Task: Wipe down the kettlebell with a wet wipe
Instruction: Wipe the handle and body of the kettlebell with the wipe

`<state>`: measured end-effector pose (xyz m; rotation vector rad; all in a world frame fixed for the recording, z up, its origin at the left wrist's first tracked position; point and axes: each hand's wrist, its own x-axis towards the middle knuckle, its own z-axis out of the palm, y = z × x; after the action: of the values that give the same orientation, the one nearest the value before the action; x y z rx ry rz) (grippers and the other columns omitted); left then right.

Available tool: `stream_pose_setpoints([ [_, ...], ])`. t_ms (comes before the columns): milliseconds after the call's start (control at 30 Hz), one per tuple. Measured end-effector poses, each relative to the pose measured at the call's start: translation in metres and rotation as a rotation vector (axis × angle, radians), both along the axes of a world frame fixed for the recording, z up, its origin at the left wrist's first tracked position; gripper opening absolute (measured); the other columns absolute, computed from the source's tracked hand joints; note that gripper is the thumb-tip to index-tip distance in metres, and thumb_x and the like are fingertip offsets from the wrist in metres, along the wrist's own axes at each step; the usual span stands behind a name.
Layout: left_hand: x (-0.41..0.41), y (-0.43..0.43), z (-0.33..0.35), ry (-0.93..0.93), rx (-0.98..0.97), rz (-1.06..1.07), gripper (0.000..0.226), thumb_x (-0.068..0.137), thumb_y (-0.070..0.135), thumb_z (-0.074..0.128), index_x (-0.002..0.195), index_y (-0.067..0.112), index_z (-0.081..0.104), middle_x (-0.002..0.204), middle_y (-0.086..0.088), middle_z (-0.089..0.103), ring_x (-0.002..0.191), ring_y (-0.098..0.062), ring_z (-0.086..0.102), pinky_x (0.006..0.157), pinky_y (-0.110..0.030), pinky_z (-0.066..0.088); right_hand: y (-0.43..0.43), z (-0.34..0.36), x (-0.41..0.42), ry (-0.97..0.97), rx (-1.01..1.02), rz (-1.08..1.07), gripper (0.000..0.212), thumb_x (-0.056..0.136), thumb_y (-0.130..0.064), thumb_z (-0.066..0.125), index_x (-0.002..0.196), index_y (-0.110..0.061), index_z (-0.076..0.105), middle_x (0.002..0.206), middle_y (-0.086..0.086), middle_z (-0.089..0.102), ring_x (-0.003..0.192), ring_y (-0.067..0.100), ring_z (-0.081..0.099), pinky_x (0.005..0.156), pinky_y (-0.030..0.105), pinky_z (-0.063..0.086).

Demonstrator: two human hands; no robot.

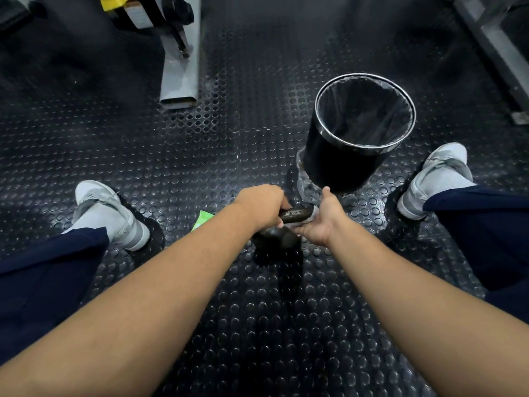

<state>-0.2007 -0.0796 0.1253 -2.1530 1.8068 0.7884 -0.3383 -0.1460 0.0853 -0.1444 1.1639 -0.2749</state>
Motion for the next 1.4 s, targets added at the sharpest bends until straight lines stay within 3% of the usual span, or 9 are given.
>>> stream_pose_setpoints([
  [133,0.0,-0.001,0.0,-0.004,0.005,0.016,0.05,0.088,0.04,0.077,0.135,0.044,0.061,0.133,0.01,0.061,0.124,-0.021,0.058,0.091,-0.04,0.054,-0.008,0.007,-0.005,-0.038,-0.009,0.027,0.085,0.103,-0.07,0.026,0.127,0.005,0.06,0.124,0.032,0.067,0.119,0.049,0.06,0.112,0.064,0.033],
  [267,-0.002,0.0,0.001,-0.014,0.004,0.023,0.051,0.088,0.04,0.077,0.137,0.042,0.061,0.134,0.01,0.061,0.124,-0.021,0.059,0.092,-0.041,0.054,0.003,-0.009,-0.004,0.054,-0.032,0.04,0.086,0.101,-0.073,0.029,0.128,0.003,0.059,0.099,0.028,0.074,0.094,0.042,0.071,0.096,0.056,0.05],
  [400,-0.002,-0.001,0.002,-0.017,-0.005,0.006,0.041,0.088,0.039,0.077,0.127,0.044,0.067,0.122,0.01,0.064,0.115,-0.021,0.062,0.079,-0.037,0.052,0.001,-0.009,-0.004,0.026,-0.004,0.056,0.09,0.099,-0.075,0.031,0.122,0.007,0.061,0.103,0.03,0.075,0.094,0.045,0.073,0.076,0.059,0.057],
  [567,-0.001,-0.001,0.003,-0.004,0.009,0.018,0.048,0.089,0.039,0.077,0.134,0.044,0.063,0.127,0.012,0.065,0.119,-0.02,0.061,0.079,-0.036,0.05,-0.016,0.012,-0.012,-0.04,-0.039,0.159,0.085,0.102,-0.072,0.026,0.122,0.0,0.067,0.115,0.027,0.074,0.105,0.045,0.07,0.086,0.061,0.052],
  [767,-0.004,-0.003,0.005,-0.008,0.011,-0.005,0.037,0.089,0.037,0.077,0.125,0.04,0.069,0.113,0.01,0.067,0.111,-0.022,0.064,0.074,-0.035,0.049,-0.003,-0.006,-0.01,0.103,-0.163,0.286,0.086,0.099,-0.076,0.027,0.131,-0.005,0.064,0.115,0.023,0.075,0.093,0.038,0.076,0.093,0.048,0.056],
  [867,-0.003,-0.002,0.005,-0.005,-0.007,0.008,0.045,0.088,0.037,0.078,0.131,0.038,0.066,0.123,0.011,0.067,0.117,-0.02,0.063,0.085,-0.037,0.054,0.014,-0.018,-0.009,0.142,-0.192,0.275,0.087,0.099,-0.075,0.034,0.131,0.0,0.063,0.113,0.023,0.076,0.099,0.037,0.076,0.088,0.049,0.061],
  [1033,-0.003,-0.002,0.003,0.004,0.005,-0.002,0.036,0.088,0.037,0.077,0.124,0.041,0.07,0.112,0.011,0.069,0.109,-0.02,0.064,0.076,-0.036,0.052,-0.015,-0.006,-0.022,0.093,-0.261,0.481,0.087,0.098,-0.078,0.026,0.134,-0.008,0.063,0.122,0.019,0.074,0.114,0.038,0.071,0.108,0.055,0.047],
  [1233,-0.002,-0.001,0.003,0.006,0.007,0.005,0.037,0.088,0.038,0.077,0.125,0.039,0.07,0.116,0.009,0.069,0.112,-0.021,0.064,0.08,-0.037,0.054,-0.05,0.017,-0.027,0.131,-0.33,0.835,0.088,0.097,-0.079,0.027,0.139,-0.01,0.06,0.13,0.019,0.07,0.12,0.039,0.067,0.091,0.047,0.053],
  [1400,-0.002,-0.001,0.003,0.009,0.01,0.011,0.04,0.088,0.038,0.077,0.127,0.042,0.069,0.115,0.011,0.068,0.111,-0.02,0.064,0.086,-0.041,0.058,-0.019,-0.028,-0.022,0.188,-0.269,0.615,0.095,0.085,-0.087,0.042,0.151,-0.019,0.048,0.129,0.016,0.071,0.116,0.037,0.069,0.095,0.049,0.056],
])
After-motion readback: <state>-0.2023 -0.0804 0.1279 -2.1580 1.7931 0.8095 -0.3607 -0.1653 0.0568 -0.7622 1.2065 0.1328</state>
